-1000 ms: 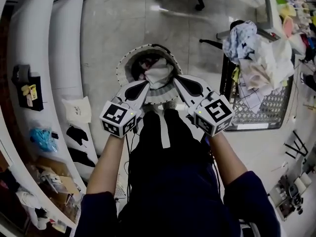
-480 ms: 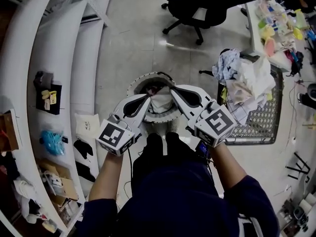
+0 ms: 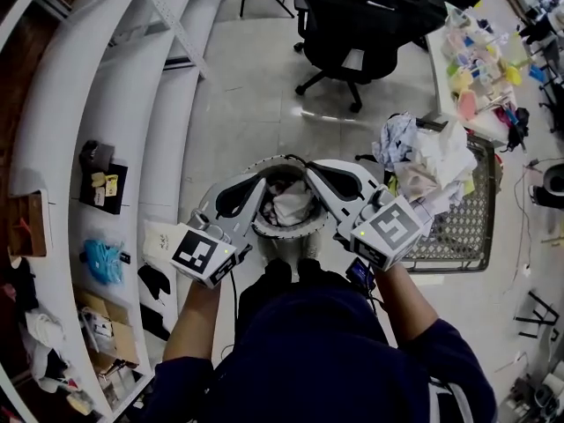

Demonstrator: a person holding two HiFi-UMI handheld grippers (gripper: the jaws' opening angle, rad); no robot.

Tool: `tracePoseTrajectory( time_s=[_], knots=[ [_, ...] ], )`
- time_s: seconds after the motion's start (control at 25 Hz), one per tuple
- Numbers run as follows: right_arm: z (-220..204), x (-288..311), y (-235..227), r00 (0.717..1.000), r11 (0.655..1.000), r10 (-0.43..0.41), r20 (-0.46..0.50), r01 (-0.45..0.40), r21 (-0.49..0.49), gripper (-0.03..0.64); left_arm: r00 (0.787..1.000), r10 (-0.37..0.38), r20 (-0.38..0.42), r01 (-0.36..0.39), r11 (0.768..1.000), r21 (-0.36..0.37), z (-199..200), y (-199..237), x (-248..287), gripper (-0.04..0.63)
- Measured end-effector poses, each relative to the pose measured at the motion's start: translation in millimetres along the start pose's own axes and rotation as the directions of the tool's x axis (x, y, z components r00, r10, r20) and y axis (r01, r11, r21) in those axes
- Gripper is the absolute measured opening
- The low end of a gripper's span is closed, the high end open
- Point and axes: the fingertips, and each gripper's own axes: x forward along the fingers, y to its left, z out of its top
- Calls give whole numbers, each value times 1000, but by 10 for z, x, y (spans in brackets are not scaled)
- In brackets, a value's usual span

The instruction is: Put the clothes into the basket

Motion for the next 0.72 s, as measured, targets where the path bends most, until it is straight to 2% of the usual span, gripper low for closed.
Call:
tracePoseTrajectory(
  time_s=[0.4, 0.72],
  knots=[
    [384, -76, 238, 997, 998, 31, 65, -27, -64, 6, 998, 20, 61, -25, 997, 69, 426, -99, -199, 3],
    [323, -45, 265, 999, 998, 32, 43, -30, -57, 6, 997, 31, 68, -36, 997, 65, 453, -84, -271, 3]
  ],
)
